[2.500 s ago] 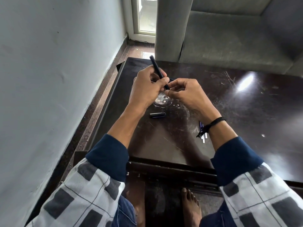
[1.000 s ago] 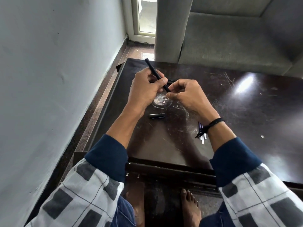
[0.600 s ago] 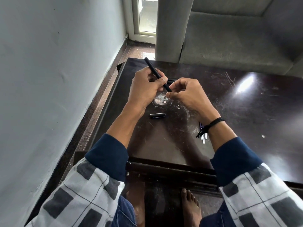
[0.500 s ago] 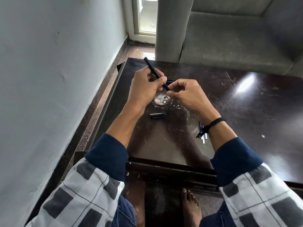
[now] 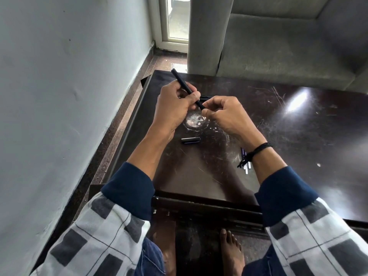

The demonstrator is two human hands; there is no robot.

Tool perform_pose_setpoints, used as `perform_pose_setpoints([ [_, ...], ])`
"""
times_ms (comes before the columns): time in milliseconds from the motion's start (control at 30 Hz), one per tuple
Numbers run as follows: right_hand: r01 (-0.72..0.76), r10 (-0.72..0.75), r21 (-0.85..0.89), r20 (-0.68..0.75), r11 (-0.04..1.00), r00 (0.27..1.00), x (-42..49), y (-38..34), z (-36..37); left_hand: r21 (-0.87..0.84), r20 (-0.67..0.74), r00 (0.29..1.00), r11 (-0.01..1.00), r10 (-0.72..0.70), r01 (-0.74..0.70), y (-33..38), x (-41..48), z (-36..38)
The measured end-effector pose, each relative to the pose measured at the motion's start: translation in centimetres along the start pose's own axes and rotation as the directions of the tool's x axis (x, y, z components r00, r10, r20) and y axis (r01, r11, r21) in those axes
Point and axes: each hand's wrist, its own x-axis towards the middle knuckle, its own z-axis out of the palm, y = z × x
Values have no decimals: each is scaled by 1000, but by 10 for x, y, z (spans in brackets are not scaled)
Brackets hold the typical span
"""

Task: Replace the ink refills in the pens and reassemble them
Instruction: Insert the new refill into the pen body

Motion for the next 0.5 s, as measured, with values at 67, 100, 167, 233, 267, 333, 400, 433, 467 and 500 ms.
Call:
perform_pose_setpoints([
  [67,-2,2,15,12,1000,1000,-1,-1,0,-4,-3,1000,1000,-5,5,-1,0,-1],
  [100,-4,4,31,16,1000,1000,-1,-1,-1,-6,-1,1000,1000,-6,6,-1,0,-1],
  [167,-1,1,45,6,999,1000,-1,-1,-2,-7,3,1000,1000,-3,3,0,0,-1],
  [233,-3,4,35,-16,999,1000,-1,-1,-2,-4,8,1000,1000,1,-1,0,0,0],
  [267,-8,9,33,-21,999,1000,-1,-1,-2,-5,12,1000,1000,1,-1,0,0,0],
  [333,-17,18,36,-20,999,1000,0,-1,-1,-15,17,1000,1000,-1,2,-1,0,0],
  [400,-17,17,32,-8,999,1000,-1,-2,0,-28,15,1000,1000,-4,4,-1,1,0],
  [433,-14,14,31,-1,999,1000,-1,-2,0,-35,14,1000,999,-5,6,-1,1,-1],
  [467,-12,12,35,6,999,1000,-2,-3,0,-43,12,1000,999,-9,10,0,1,-1],
  [500,-11,10,46,14,999,1000,-3,-3,-1,-52,11,1000,999,-14,14,0,0,-1],
])
